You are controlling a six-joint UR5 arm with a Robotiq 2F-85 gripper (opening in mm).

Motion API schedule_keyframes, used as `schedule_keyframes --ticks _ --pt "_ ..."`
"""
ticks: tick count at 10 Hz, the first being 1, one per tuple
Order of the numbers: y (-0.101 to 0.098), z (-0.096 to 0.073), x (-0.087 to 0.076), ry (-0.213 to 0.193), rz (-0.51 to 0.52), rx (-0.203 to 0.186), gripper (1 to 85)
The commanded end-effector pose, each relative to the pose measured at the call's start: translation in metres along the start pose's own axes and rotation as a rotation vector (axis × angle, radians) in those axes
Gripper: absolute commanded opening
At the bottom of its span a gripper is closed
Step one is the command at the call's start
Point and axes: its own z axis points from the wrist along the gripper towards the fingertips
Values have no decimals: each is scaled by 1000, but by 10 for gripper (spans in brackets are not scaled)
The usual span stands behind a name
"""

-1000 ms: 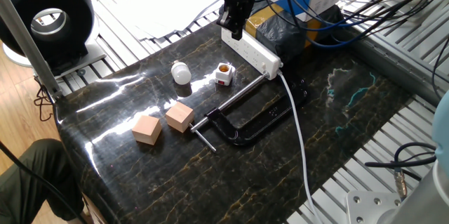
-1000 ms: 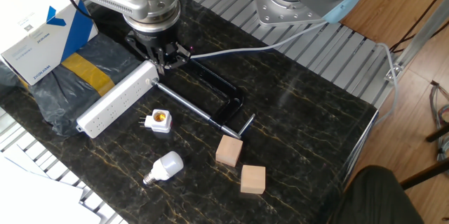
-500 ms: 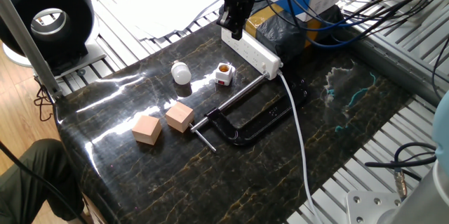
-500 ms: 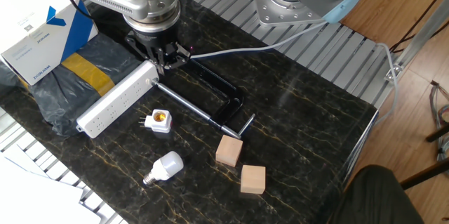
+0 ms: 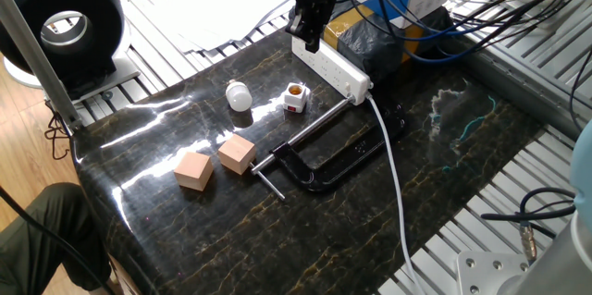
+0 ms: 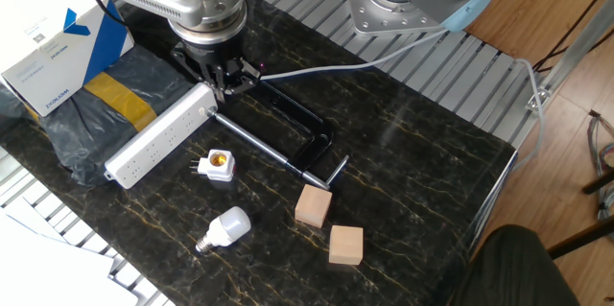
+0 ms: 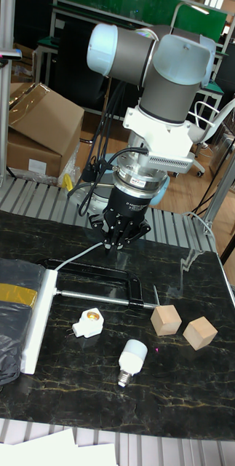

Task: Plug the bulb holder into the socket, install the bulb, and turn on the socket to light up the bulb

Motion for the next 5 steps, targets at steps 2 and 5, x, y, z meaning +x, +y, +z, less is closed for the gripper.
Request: schedule_keyframes --ticks 2,5 --pt "3 -1 -2 -7 0 -13 10" --pt "5 -1 -4 -17 -2 -18 10"
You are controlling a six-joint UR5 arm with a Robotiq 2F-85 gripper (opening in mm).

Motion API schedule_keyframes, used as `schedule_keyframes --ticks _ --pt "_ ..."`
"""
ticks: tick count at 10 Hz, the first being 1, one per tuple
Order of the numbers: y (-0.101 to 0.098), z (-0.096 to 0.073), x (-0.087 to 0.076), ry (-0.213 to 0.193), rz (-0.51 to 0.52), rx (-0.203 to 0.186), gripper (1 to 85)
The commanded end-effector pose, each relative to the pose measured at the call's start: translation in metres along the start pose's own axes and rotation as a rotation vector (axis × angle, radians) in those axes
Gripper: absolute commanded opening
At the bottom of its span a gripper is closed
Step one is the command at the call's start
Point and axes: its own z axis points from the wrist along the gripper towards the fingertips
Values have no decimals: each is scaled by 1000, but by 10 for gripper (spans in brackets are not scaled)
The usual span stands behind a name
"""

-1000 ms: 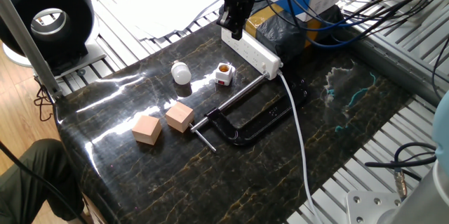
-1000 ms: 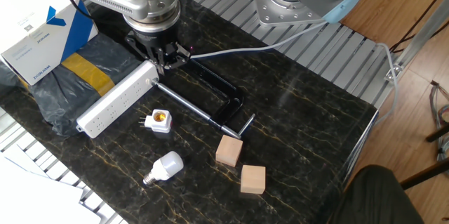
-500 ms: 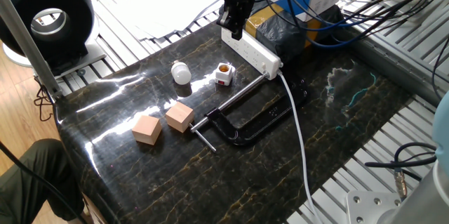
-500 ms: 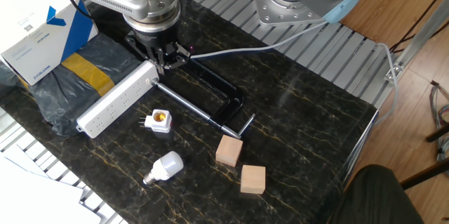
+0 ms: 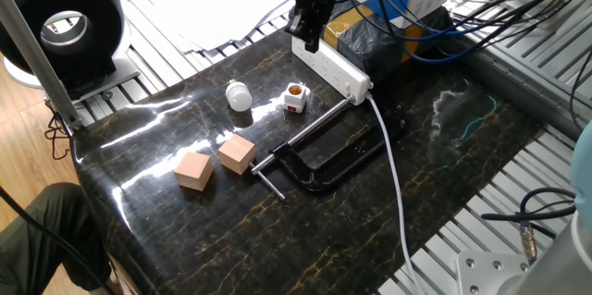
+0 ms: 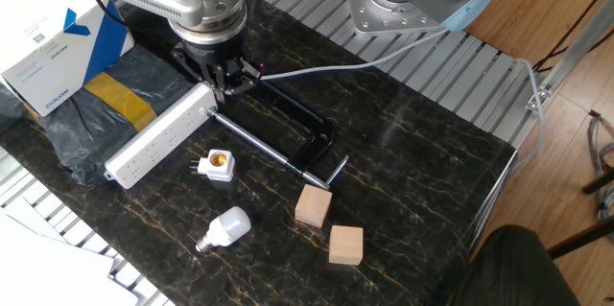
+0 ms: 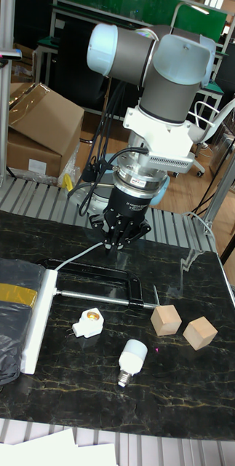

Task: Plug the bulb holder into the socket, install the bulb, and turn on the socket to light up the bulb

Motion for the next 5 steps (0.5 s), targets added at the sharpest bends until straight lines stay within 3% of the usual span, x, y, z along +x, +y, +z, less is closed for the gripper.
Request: schedule_keyframes --ticks 1,5 --pt "4 0 -3 -13 1 -15 10" --pt "9 6 -9 -27 -5 -16 10"
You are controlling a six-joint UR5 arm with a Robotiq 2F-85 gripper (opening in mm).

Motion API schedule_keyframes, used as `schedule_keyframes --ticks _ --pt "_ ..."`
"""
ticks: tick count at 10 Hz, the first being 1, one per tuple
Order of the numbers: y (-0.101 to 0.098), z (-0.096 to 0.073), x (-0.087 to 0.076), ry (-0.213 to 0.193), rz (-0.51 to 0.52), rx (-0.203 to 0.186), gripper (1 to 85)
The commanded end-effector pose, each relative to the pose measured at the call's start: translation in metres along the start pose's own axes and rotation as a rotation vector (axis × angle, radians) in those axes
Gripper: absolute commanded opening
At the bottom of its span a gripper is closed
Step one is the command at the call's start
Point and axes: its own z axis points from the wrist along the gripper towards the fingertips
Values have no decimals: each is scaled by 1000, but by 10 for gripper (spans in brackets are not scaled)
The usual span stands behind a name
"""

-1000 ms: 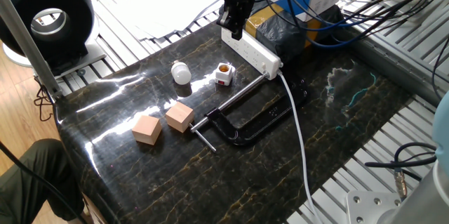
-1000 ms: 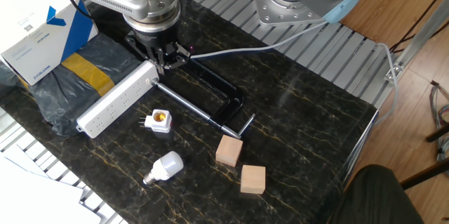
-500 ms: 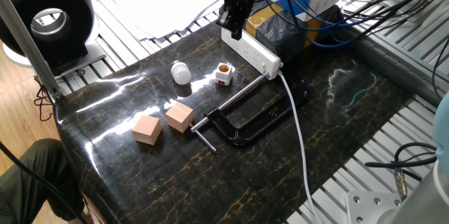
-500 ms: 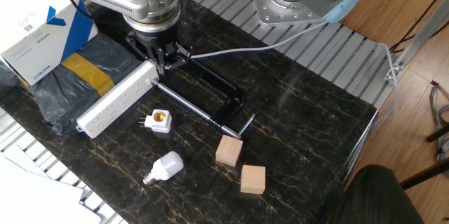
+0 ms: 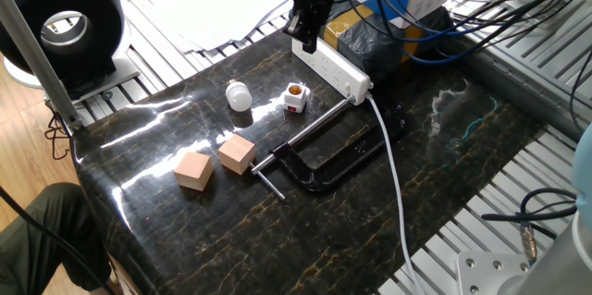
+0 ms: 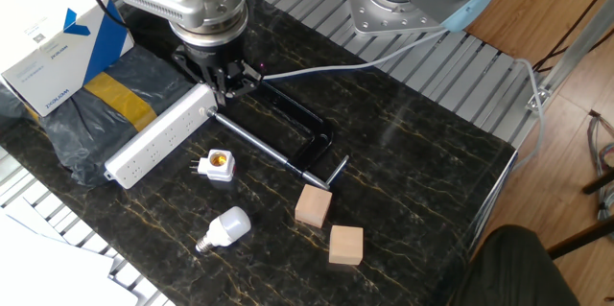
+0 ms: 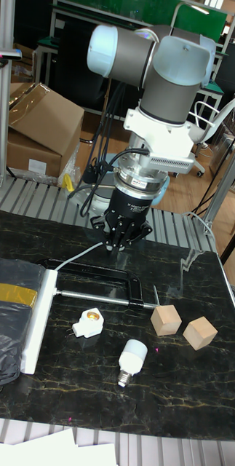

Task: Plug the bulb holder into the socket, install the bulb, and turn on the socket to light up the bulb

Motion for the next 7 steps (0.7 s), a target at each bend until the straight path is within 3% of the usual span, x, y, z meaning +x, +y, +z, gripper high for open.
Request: schedule_keyframes --ticks 1,3,6,7 --pt "4 4 -6 -20 -9 -9 10" --pt "2 4 -6 -18 -24 0 10" --pt "3 6 -14 -47 -38 -5 10" --pt "8 9 -17 -59 -38 -25 10"
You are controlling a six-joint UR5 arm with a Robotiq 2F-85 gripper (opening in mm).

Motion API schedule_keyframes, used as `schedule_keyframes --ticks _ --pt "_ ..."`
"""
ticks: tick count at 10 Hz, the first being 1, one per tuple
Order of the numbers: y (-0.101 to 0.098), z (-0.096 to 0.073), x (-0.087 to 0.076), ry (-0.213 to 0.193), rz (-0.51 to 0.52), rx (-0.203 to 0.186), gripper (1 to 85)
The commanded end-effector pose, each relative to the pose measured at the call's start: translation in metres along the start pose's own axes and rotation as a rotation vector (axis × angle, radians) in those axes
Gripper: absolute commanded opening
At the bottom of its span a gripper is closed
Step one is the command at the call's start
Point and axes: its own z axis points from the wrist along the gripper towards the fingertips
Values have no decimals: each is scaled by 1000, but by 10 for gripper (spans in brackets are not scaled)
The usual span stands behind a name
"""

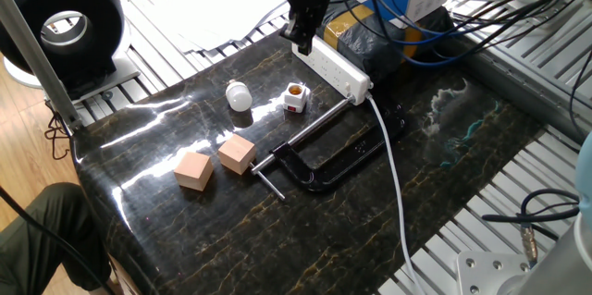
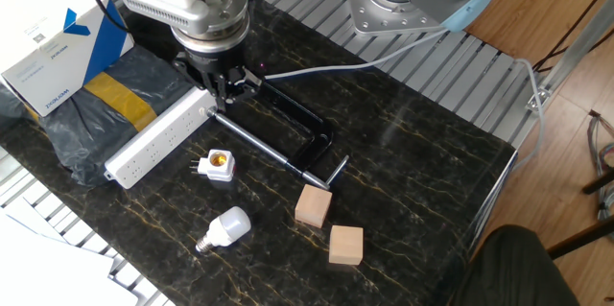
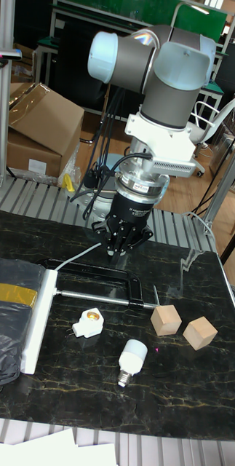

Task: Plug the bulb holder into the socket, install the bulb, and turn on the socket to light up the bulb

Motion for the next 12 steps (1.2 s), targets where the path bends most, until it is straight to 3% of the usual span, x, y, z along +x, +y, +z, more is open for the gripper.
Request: schedule_keyframes --ticks 1,8,11,12 --pt "10 5 -11 -38 3 -41 10" --pt "11 10 -15 -49 -4 -41 10" --pt "7 9 -10 -33 -20 -30 10" --pt "12 9 -10 -32 -21 -47 10"
